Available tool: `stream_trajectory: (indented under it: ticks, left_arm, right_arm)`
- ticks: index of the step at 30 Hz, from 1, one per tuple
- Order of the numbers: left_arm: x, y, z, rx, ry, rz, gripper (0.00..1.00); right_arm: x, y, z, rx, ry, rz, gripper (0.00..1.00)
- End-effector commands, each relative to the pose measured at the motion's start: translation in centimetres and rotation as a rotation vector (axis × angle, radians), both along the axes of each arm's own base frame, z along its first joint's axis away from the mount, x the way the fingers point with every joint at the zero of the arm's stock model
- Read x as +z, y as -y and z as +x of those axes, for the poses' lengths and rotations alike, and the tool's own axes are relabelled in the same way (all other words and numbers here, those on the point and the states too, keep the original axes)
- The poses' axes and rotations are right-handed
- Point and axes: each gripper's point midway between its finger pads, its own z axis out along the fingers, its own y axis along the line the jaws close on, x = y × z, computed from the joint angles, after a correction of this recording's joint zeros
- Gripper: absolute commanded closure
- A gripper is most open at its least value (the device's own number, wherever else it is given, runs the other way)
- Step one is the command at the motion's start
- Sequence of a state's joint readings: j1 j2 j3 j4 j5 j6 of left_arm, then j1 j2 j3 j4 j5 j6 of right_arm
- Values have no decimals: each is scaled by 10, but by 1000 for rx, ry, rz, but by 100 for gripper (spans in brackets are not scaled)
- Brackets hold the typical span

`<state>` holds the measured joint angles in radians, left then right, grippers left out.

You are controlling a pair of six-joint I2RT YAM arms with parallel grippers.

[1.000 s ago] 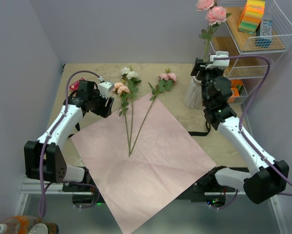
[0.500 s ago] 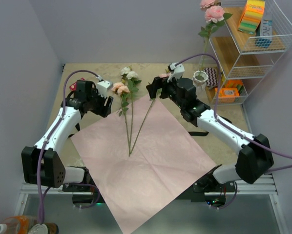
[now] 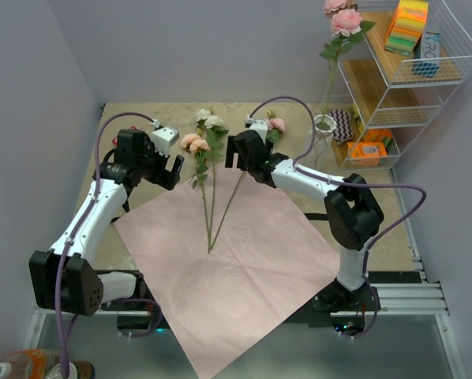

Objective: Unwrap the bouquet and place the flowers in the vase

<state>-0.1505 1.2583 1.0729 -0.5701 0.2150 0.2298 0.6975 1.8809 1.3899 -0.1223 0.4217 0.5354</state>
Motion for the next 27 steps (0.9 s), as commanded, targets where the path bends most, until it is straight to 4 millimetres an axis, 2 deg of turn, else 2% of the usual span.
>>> stream_trajectory:
  ticks: [1, 3, 5, 6, 8, 12, 17, 27]
  left_arm:
    - [4, -4, 7, -6, 41, 13, 1]
    - [3, -6, 8, -1, 44, 23, 1]
    - [6, -7, 9, 3, 57, 29, 0]
    - [7, -7, 9, 4, 59, 28, 1]
    - [7, -7, 8, 3, 59, 27, 0]
    - [8, -3, 4, -22, 61, 14, 1]
    - [9, -4, 1, -30, 66, 25, 1]
    - [9, -7, 0, -27, 65, 40, 1]
  right_arm:
    - [1, 15, 6, -142, 0, 2, 1]
    - [-12, 20, 9, -196, -26, -23, 7]
    - [-14, 19, 14, -232, -29, -22, 11]
    - [-26, 21, 15, -251, -45, -49, 16]
    - [-30, 18, 21, -265, -42, -44, 19]
    - [-50, 13, 28, -271, -48, -51, 25]
    - [-65, 10, 32, -269, -65, -66, 36]
    - [-87, 4, 41, -270, -80, -90, 51]
